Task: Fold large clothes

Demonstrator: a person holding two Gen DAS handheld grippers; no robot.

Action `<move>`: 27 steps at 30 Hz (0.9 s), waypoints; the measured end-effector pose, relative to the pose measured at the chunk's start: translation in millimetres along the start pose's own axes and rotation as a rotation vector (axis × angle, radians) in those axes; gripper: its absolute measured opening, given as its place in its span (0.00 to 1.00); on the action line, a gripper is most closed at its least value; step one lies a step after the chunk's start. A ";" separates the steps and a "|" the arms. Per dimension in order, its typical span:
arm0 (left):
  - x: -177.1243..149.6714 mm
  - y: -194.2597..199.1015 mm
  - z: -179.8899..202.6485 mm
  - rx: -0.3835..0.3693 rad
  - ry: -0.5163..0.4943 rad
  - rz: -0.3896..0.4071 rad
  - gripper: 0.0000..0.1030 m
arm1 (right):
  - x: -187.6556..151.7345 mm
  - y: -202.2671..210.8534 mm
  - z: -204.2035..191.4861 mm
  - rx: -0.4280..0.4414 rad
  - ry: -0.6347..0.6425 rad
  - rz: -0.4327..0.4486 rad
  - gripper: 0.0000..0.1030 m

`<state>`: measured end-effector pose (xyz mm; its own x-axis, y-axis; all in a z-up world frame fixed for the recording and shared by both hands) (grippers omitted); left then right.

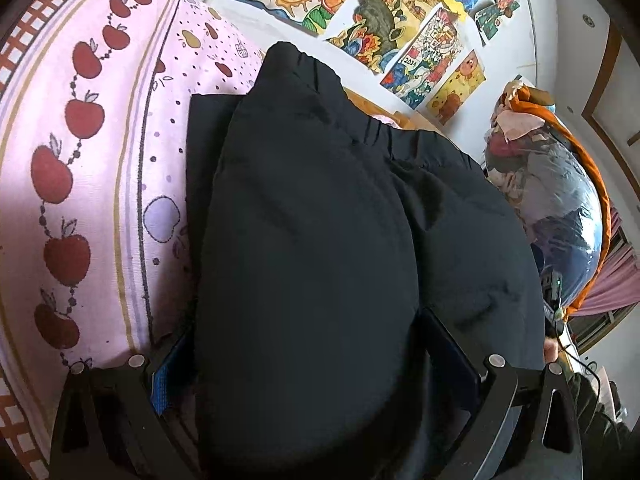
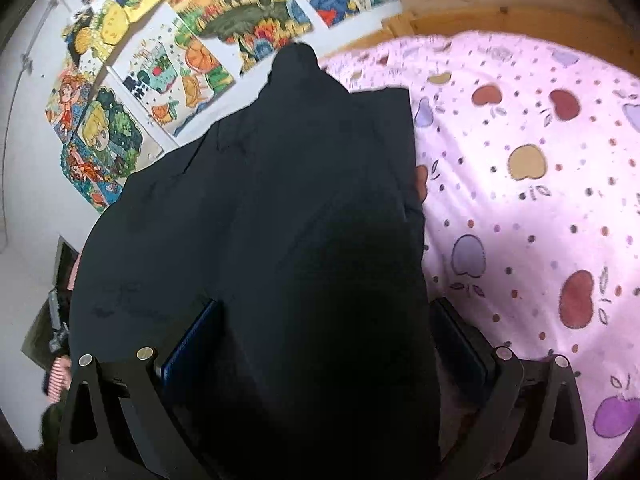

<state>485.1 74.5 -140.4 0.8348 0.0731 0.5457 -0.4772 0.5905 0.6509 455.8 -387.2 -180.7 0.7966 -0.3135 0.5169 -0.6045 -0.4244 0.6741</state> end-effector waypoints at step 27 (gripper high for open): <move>4.5 60.5 56.5 0.019 0.082 0.059 0.22 | -5.7 52.8 -83.3 0.004 0.021 0.037 0.19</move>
<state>444.5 65.1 -68.7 0.8245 0.1729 0.5388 -0.5304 0.5680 0.6293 418.6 -337.1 -104.1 0.7732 -0.3111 0.5526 -0.6336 -0.4159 0.6524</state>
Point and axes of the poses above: each gripper's, at about its wrist camera, not at the fingertips, and y roughly against the way its jaws point, z to its right, x to its top, the point moved 9 cm from there along -y, roughly the way its jaws point, and after that the axes turned 4 degrees about -z, right-handed, at the moved point
